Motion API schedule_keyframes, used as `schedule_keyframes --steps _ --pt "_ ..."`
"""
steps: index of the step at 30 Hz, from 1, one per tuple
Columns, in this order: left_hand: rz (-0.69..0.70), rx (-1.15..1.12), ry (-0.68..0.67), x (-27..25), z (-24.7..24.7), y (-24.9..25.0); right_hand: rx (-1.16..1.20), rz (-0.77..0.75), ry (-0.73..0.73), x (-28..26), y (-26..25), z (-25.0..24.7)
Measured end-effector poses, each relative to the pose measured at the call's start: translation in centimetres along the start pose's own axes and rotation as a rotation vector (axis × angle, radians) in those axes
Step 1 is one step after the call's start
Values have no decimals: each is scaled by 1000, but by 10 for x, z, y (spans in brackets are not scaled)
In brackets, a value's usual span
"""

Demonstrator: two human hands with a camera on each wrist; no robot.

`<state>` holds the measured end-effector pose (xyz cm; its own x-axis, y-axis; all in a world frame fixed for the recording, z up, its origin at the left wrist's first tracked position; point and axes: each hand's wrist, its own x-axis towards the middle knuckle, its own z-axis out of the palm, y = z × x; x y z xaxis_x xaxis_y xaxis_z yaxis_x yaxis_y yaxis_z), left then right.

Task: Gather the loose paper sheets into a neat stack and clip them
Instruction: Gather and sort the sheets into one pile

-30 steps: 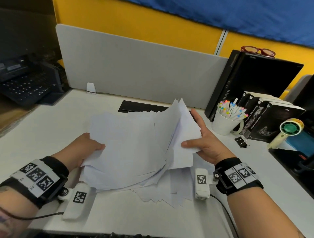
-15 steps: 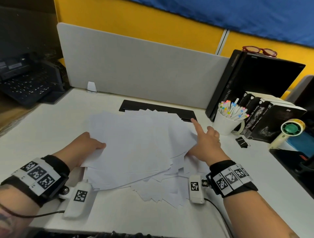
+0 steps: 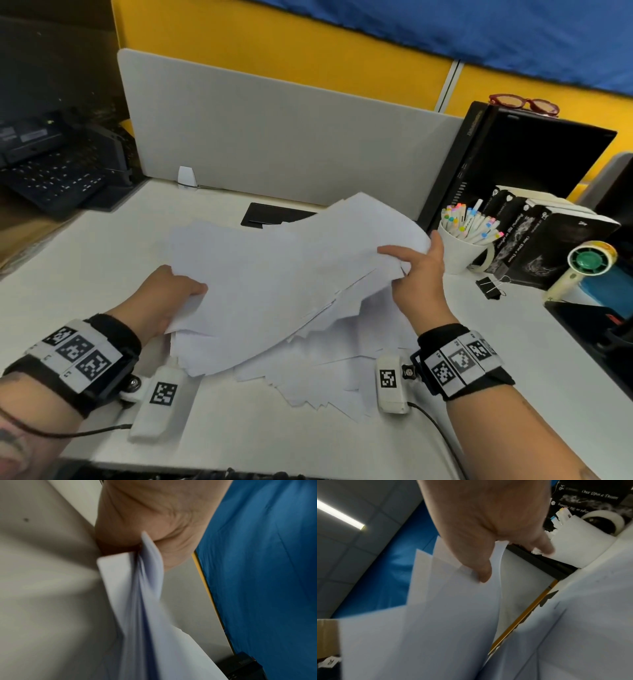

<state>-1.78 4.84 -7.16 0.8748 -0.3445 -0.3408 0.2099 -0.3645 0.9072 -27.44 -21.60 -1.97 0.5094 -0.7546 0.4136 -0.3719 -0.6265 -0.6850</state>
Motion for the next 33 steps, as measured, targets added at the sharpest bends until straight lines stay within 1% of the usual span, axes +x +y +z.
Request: schedule_keyframes --steps 2,3,5,8,10,12,13,15,16,17,19,20,22,23,24,26,28,29,30,33 --pt "5 26 13 0 -1 1 153 40 -69 -1 2 -3" --pt "-2 51 9 1 -2 1 195 87 -104 -1 4 -1" --pt "4 85 -11 1 -3 2 270 231 -146 1 6 5" --pt "9 125 -30 0 -4 3 428 408 -113 2 0 12" --pt "16 157 -12 -3 -3 4 671 563 -110 1 -9 10" --pt "20 173 7 0 -1 3 884 706 -39 2 -13 6" --pt "19 174 5 0 -1 3 919 756 16 4 -10 6" --pt "38 187 2 -1 -1 3 853 823 141 6 -3 5" --pt "46 194 -4 -2 -1 3 794 845 155 5 -2 4" --pt "44 190 -11 -2 -1 3 735 860 135 4 1 3" --pt "54 189 -20 -4 0 4 642 884 44 2 4 3" --pt "57 194 -19 -5 0 5 647 884 -51 1 3 4" --pt "58 202 -23 -6 0 6 738 910 -271 -3 0 9" --pt "53 203 -26 -7 0 6 788 925 -321 -6 -2 11" --pt "54 207 -26 -7 0 7 818 947 -332 -9 -4 13" --pt "48 214 -33 -7 -1 6 756 954 -293 -10 -3 18" --pt "40 207 -34 -7 -1 6 603 887 -222 -8 -2 21" --pt "39 198 -37 -6 0 6 519 838 -164 -6 -3 21" --pt "37 196 -38 -7 1 6 507 798 -80 -3 -2 20" --pt "14 165 -16 -5 2 6 562 650 170 2 -4 16"
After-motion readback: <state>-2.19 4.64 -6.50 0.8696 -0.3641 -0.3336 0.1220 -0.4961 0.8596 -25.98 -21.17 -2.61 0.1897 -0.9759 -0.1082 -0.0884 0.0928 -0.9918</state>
